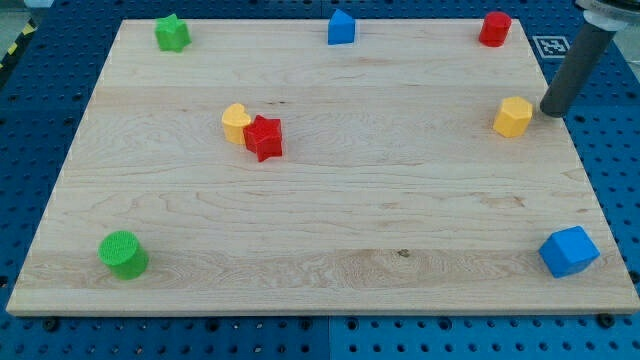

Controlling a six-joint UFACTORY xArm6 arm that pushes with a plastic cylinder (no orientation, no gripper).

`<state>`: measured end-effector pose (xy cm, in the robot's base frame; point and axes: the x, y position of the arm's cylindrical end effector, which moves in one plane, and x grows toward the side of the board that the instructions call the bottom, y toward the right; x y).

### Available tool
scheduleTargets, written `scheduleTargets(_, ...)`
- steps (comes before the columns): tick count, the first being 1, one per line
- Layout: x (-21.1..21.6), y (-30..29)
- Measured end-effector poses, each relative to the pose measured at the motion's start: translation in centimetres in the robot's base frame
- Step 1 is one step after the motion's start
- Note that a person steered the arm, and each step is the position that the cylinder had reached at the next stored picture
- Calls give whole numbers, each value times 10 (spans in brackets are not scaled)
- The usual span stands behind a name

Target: Push the yellow hexagon closer to the red star

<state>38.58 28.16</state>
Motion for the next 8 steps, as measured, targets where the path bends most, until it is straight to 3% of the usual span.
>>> scheduleTargets(5,19,-151)
scheduleTargets(6,20,-161)
scheduleTargets(8,49,-107)
